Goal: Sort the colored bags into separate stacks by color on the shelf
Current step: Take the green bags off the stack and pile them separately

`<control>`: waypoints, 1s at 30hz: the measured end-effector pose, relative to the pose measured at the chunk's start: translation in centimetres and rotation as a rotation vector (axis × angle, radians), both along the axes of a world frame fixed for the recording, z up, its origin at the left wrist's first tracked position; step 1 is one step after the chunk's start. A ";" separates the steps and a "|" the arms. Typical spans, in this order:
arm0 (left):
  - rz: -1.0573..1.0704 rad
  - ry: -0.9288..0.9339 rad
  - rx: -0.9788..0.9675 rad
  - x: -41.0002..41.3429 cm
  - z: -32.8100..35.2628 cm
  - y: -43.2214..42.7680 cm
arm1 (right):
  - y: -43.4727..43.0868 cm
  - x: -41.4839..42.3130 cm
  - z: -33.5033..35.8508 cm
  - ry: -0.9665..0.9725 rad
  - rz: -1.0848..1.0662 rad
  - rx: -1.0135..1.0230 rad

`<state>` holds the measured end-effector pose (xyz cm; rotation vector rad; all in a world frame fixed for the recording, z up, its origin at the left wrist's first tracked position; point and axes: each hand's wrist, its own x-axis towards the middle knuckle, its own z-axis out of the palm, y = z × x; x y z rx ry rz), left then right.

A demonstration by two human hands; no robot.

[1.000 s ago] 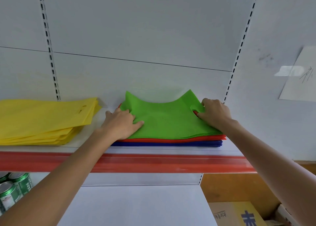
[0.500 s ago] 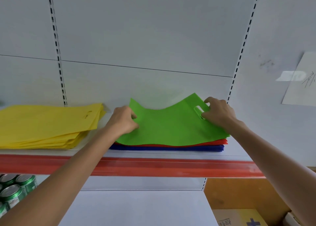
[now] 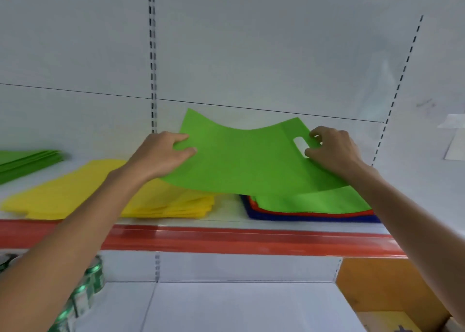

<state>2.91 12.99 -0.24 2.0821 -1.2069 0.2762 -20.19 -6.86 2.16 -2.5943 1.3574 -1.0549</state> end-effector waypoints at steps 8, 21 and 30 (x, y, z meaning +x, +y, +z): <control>0.020 0.024 0.035 12.3 -0.5 12.1 | 10.7 12.6 -1.6 -0.050 -0.015 0.067; 0.092 0.107 -0.009 22.7 -3.0 24.2 | 22.0 26.3 -1.5 0.079 0.094 0.059; 0.125 0.102 0.046 34.8 -2.3 32.1 | 30.1 36.5 -1.4 -0.003 0.084 0.021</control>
